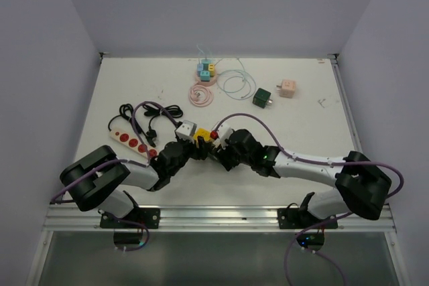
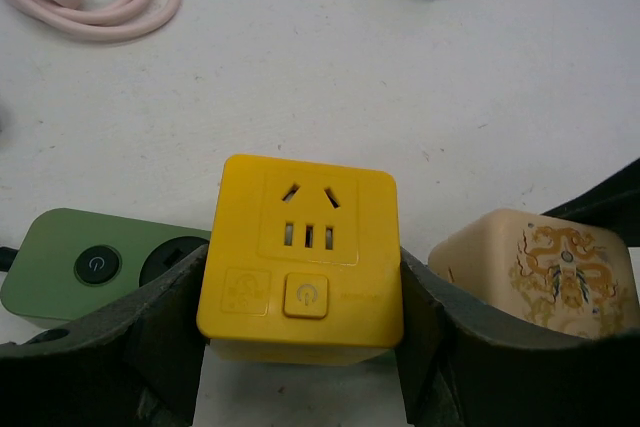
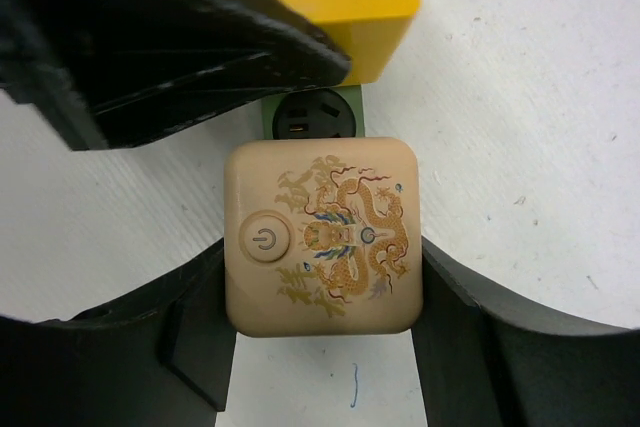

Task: Pull the plug off the socket

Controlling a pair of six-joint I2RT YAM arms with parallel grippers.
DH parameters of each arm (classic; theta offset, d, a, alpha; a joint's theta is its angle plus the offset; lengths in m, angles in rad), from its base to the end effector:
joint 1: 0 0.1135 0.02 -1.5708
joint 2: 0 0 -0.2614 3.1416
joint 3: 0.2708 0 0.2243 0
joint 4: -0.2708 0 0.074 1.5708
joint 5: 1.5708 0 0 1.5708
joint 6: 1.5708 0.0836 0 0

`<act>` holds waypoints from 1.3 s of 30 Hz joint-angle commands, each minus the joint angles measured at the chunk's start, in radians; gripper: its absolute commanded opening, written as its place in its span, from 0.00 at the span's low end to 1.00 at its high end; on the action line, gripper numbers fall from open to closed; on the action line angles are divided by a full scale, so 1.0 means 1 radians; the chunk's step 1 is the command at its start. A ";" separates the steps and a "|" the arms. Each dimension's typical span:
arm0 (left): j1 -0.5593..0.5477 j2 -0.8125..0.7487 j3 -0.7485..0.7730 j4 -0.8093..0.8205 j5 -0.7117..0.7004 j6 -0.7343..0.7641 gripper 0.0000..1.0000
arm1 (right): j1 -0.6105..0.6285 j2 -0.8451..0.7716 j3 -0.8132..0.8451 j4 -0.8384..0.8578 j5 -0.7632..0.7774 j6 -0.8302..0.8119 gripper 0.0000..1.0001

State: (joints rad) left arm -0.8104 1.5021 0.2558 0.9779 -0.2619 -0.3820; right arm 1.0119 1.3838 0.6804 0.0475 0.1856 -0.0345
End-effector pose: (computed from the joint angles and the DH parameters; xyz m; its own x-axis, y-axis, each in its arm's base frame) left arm 0.2066 -0.1858 0.1475 -0.3663 -0.1373 -0.9203 0.4216 0.8572 -0.2957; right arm 0.1715 0.2452 0.1811 -0.2971 -0.5390 -0.7881 -0.7664 0.6269 -0.1398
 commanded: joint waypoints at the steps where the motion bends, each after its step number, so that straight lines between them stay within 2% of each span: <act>1: 0.008 0.075 -0.029 -0.262 -0.007 -0.138 0.00 | -0.119 -0.060 0.056 0.152 -0.266 0.207 0.27; 3: 0.008 0.072 -0.027 -0.265 -0.004 -0.136 0.00 | -0.186 -0.058 0.054 0.158 -0.350 0.226 0.28; 8: 0.008 0.093 -0.006 -0.266 0.010 -0.135 0.00 | -0.168 -0.089 0.064 0.124 -0.347 0.171 0.28; 10: 0.008 0.102 0.006 -0.275 0.010 -0.133 0.00 | -0.127 -0.088 0.077 0.085 -0.276 0.099 0.29; 12: 0.008 0.115 0.020 -0.283 0.013 -0.130 0.00 | -0.018 -0.071 0.102 0.033 -0.174 0.041 0.29; 13: 0.008 0.115 0.025 -0.288 0.013 -0.130 0.00 | 0.022 -0.060 0.108 0.023 -0.041 -0.035 0.29; 14: 0.008 0.118 0.031 -0.294 0.015 -0.127 0.00 | 0.072 -0.049 0.117 0.015 0.000 -0.048 0.30; 19: 0.008 0.116 0.045 -0.321 0.010 -0.123 0.00 | 0.099 -0.034 0.088 0.051 0.109 -0.047 0.29; 24: 0.008 0.113 0.042 -0.321 0.012 -0.121 0.00 | 0.054 -0.097 0.070 0.061 0.045 0.021 0.31; 30: 0.008 0.110 0.034 -0.315 0.013 -0.121 0.00 | -0.176 -0.147 0.007 0.139 -0.277 0.205 0.34; 36: 0.008 0.110 0.039 -0.321 0.018 -0.118 0.00 | -0.203 -0.134 0.024 0.126 -0.305 0.176 0.34; 39: 0.008 0.109 0.048 -0.331 0.021 -0.113 0.00 | -0.162 -0.147 0.048 0.074 -0.244 0.107 0.34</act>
State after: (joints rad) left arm -0.8074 1.5406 0.3302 0.9363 -0.2562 -0.4011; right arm 0.8177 1.3056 0.6651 0.0284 -0.0727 0.0593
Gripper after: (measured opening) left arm 0.665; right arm 0.626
